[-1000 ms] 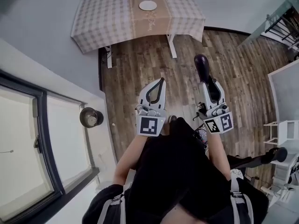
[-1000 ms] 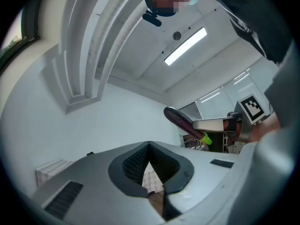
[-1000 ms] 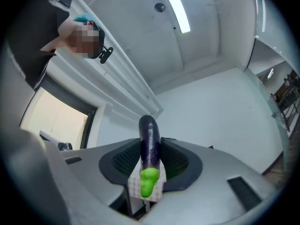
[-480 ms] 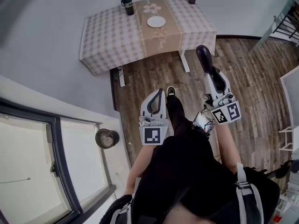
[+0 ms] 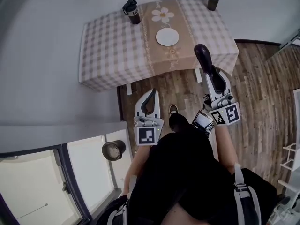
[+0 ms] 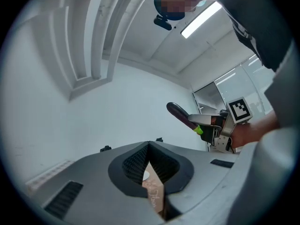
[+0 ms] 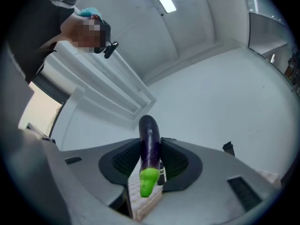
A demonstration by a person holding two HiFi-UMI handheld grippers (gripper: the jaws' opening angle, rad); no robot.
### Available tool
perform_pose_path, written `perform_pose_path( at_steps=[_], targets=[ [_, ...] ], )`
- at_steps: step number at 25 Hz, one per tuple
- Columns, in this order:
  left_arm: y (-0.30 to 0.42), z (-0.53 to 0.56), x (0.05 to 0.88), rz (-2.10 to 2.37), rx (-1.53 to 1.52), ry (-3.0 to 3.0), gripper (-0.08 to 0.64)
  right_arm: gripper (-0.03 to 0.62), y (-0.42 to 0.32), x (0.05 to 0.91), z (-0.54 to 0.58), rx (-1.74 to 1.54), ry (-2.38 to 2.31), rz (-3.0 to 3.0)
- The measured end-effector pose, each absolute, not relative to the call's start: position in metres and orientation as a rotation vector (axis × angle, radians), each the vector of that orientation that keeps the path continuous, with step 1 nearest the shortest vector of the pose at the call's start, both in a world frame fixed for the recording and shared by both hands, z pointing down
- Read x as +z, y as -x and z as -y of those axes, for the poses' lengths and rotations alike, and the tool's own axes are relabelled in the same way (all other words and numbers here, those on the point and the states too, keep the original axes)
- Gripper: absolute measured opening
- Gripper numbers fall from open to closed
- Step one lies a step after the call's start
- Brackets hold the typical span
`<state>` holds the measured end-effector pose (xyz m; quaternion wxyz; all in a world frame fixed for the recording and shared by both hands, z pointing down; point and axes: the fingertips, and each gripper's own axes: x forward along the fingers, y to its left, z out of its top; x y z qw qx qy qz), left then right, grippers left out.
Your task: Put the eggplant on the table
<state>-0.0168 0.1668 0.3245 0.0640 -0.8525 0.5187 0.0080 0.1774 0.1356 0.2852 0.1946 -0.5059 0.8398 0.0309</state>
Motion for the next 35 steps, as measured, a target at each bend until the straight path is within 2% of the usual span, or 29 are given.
perform_pose_path(
  at_steps=[9, 23, 35],
  targets=[
    [-0.001, -0.051, 0.340, -1.552, -0.124, 2.573, 0.003, 0.141, -0.204, 0.314, 0.000, 0.007, 1.413, -2.302],
    [-0.012, 0.053, 0.353, -1.494, 0.041, 2.599, 0.003, 0.141, -0.200, 0.327, 0.067, 0.096, 1.505, -2.412],
    [0.006, 0.130, 0.373, -1.537, 0.058, 2.659, 0.003, 0.141, -0.180, 0.371, 0.147, 0.029, 1.611, -2.591]
  ],
)
